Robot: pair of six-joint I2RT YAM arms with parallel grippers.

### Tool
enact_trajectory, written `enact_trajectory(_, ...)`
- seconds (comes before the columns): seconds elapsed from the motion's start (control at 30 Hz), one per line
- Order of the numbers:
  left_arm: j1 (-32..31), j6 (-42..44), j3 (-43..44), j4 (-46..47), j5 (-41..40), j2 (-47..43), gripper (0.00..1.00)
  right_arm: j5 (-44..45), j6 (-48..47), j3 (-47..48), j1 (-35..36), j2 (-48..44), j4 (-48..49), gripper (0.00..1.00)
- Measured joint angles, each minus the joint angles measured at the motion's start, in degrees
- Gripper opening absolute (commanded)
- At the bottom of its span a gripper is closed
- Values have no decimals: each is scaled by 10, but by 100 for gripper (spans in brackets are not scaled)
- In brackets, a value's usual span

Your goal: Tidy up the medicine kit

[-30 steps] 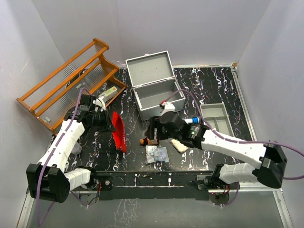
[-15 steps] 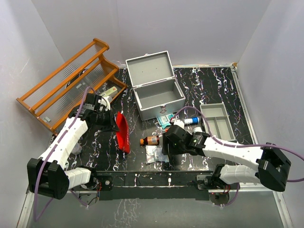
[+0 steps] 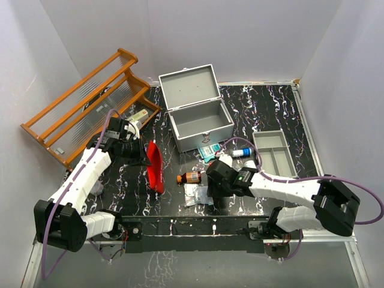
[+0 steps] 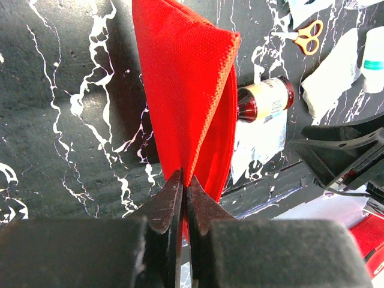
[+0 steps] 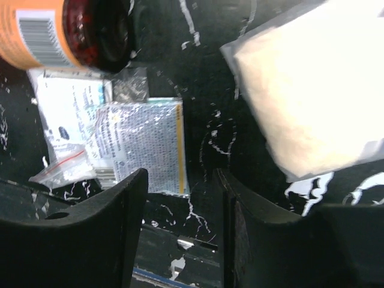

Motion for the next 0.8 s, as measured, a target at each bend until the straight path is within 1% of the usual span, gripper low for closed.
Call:
enact_trajectory(0.1,-1,-2,0,0,0,0,0,31,10,0,-12,-15,-17,45)
enact_trajectory(0.2,-3,-3,0,0,0,0,0,63,14,0,-44,-47,-37,45)
enact_trajectory(0.33,-3,-5,1,0,0,0,0,93,-14,0,-85,-60,-49,48)
enact_trajectory(0.6,-6,-8,4,1,0,4,0,93,-136,19,-88,3,-61,48)
enact_trajectory(0.8,-7,-9,4,0,0,7,0,89,-185,44,-88,49,-61,44)
